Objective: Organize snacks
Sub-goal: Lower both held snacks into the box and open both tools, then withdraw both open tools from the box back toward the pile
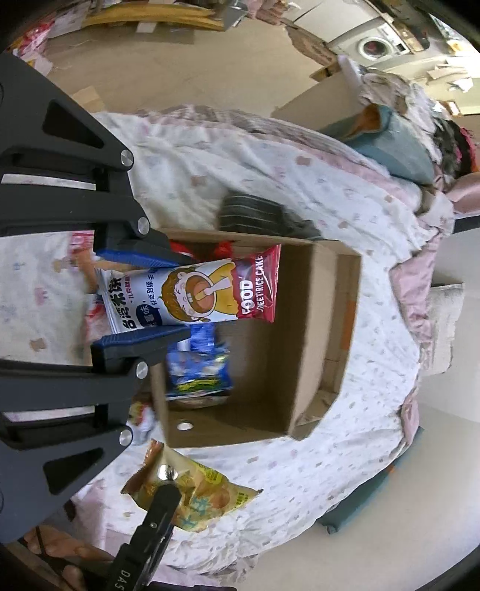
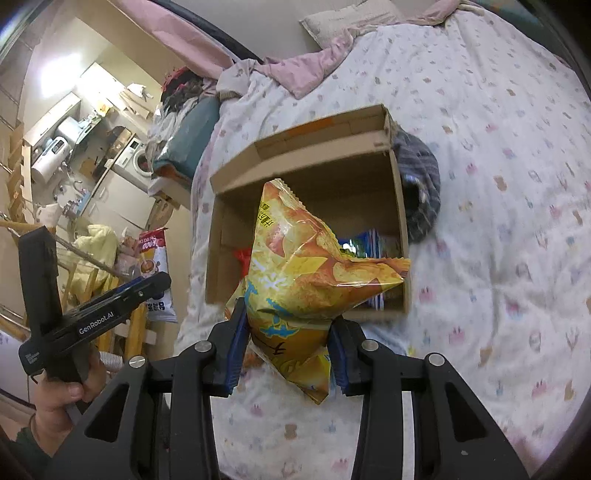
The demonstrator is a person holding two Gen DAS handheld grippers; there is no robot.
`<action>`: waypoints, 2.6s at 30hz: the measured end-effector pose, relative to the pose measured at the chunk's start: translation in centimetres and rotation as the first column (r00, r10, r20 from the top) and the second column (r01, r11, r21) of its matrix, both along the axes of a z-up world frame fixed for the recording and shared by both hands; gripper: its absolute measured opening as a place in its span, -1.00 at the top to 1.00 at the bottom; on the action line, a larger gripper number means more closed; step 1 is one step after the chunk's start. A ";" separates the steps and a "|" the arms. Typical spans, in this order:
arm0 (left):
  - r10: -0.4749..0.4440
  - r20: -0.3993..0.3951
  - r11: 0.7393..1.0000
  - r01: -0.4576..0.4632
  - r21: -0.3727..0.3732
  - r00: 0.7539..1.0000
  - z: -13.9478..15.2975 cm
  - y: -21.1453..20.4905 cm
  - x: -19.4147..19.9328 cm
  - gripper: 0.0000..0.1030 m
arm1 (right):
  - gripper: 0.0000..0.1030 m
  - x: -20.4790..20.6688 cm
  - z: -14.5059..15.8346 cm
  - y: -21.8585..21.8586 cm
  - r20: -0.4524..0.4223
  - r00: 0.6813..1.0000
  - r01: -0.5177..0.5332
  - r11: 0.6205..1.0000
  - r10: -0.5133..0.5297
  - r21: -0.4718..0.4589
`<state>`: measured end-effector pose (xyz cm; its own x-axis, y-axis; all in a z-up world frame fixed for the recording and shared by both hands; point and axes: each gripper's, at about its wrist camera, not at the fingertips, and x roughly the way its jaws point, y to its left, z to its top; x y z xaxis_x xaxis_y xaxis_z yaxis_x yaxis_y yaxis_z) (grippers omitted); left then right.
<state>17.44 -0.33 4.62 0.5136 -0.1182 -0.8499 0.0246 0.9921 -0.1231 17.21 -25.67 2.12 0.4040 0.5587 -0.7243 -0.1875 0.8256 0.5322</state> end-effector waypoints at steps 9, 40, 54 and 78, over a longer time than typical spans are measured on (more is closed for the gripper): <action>0.036 0.004 0.999 -0.036 -0.029 0.999 -2.1 0.9 4.8 0.50 | 0.21 5.1 -1.7 0.3 0.013 0.999 0.037 0.999 -0.037 -0.002; -0.050 0.063 0.998 0.048 0.031 0.997 -7.5 -2.7 10.0 0.43 | 0.21 11.1 -9.0 4.4 -0.063 0.998 -0.024 0.999 0.022 -0.035; -0.009 0.074 1.000 0.009 -0.002 0.997 -7.2 -1.5 9.9 -0.48 | 0.16 11.1 -8.9 4.3 -0.055 0.998 -0.021 0.999 0.018 -0.047; 0.071 0.138 0.997 -0.075 0.027 0.988 -6.0 -0.3 8.6 -0.73 | -0.58 10.6 -7.2 2.8 -0.002 1.000 0.021 1.000 -0.021 -0.003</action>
